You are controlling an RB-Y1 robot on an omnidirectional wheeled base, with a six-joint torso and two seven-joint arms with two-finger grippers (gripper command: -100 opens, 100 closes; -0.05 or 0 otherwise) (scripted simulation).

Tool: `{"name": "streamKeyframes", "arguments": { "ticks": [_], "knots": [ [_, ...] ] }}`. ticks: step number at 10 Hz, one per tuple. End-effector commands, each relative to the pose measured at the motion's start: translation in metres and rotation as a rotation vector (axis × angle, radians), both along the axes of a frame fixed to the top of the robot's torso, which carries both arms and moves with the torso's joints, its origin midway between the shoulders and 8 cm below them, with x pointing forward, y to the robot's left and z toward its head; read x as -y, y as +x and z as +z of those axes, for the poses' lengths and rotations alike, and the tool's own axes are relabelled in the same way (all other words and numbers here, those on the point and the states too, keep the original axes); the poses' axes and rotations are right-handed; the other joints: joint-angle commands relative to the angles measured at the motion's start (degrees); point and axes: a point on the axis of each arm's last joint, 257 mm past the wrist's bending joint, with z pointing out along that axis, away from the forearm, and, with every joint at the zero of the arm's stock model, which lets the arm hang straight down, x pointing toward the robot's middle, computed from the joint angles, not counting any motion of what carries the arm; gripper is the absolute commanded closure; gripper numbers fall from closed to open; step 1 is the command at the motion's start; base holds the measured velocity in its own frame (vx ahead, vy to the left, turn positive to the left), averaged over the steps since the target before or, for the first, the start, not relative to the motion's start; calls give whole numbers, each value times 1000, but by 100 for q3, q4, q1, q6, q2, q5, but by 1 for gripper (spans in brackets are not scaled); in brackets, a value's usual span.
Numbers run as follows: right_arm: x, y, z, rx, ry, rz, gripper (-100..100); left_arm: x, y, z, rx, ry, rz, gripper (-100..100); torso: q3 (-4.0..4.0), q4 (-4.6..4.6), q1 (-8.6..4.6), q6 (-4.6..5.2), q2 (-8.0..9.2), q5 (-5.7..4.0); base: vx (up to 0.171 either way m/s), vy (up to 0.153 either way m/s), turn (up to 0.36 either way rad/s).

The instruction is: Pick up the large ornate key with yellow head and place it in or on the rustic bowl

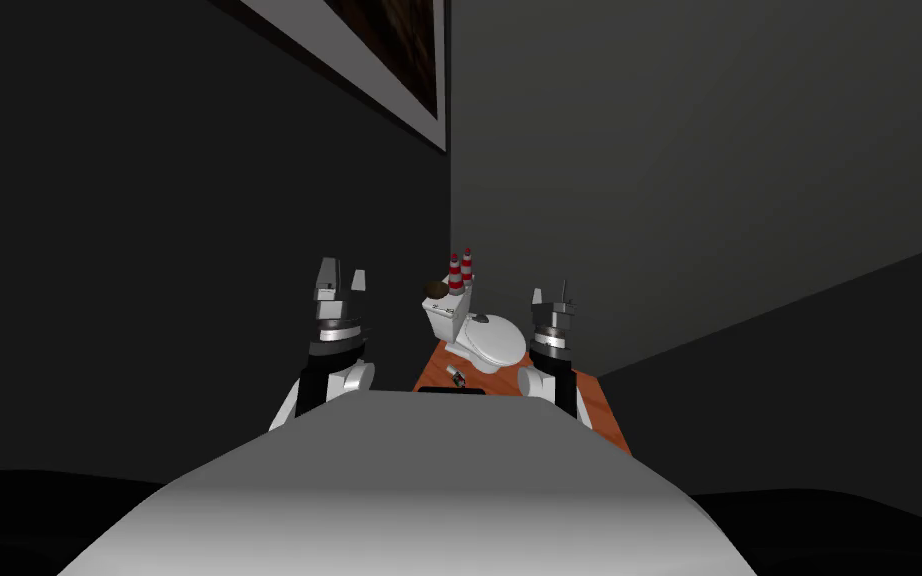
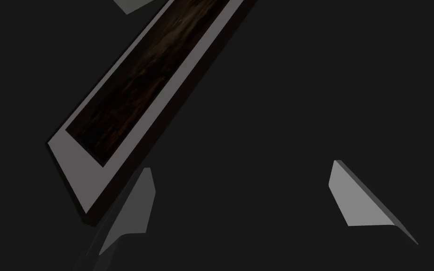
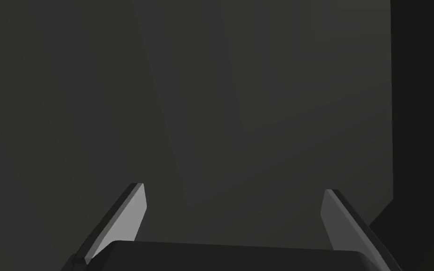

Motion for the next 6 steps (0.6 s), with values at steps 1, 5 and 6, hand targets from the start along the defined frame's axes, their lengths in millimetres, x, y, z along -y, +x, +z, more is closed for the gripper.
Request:
{"name": "streamKeyframes", "arguments": {
  "ticks": [1,5,6],
  "knots": [
    [0,0,0,0,0,0,0,5,17,-7,-31,-2,-29,-100,0,0,0,0,0,0,-55,-23,-41],
    [0,0,0,0,0,0,0,15,62,-29,-121,-15,-82,-100,20,8,-9,1,35,-2,-103,-27,-34],
    [0,0,0,0,0,0,0,17,76,-38,-155,-18,-93,-100,21,8,-3,1,37,-1,-105,-13,-36]
  ]
}}
